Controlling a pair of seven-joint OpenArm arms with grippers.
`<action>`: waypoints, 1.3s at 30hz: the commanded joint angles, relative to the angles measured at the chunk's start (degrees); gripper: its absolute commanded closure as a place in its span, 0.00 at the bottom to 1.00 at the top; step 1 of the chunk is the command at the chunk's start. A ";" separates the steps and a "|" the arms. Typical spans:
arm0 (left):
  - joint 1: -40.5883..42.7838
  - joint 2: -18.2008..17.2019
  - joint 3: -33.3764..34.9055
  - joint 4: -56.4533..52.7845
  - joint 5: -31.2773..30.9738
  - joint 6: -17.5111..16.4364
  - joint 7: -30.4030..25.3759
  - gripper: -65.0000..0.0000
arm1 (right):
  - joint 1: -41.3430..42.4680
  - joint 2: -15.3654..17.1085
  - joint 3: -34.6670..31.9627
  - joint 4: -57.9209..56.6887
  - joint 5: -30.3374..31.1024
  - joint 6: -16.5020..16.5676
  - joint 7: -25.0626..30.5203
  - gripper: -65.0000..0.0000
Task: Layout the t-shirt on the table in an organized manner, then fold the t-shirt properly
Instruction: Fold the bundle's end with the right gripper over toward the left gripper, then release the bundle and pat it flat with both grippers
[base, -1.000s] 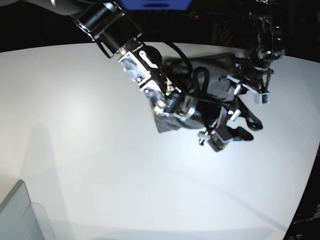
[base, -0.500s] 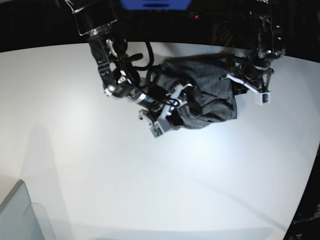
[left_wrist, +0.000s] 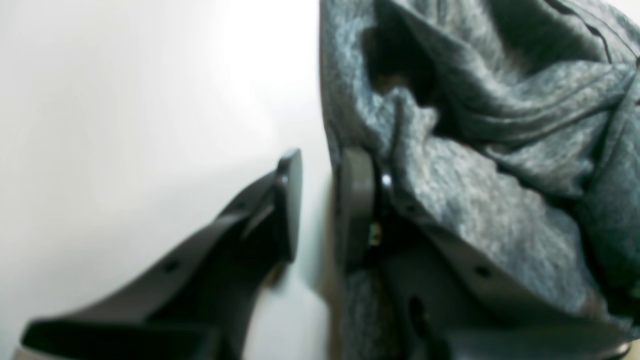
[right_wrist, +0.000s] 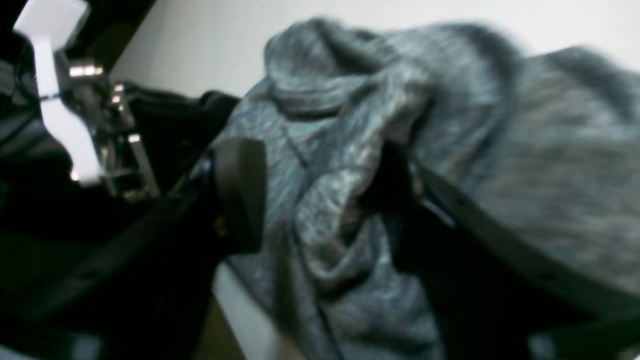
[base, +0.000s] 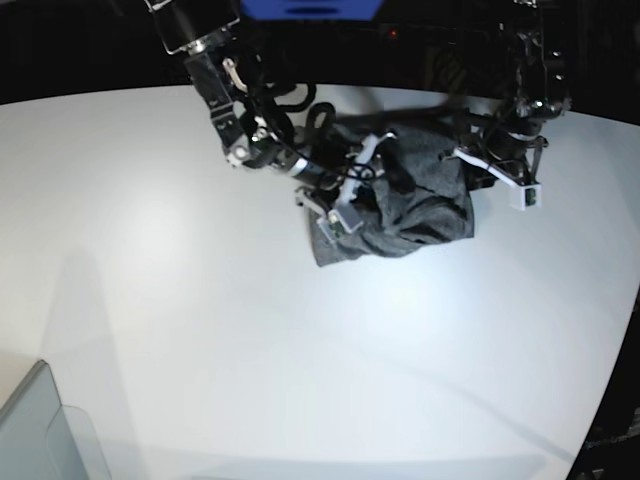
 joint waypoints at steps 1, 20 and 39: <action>0.45 -0.16 -0.01 -0.15 0.72 0.67 2.72 0.78 | 0.64 -0.53 -0.28 0.46 0.81 0.74 1.17 0.62; 4.31 0.10 -12.50 12.42 0.63 0.67 9.23 0.78 | -0.15 -1.14 -3.89 5.91 0.89 0.83 1.17 1.00; 3.87 -0.34 -27.88 12.07 0.72 0.58 12.22 0.78 | 3.36 0.88 -20.24 5.30 0.72 0.83 0.82 0.98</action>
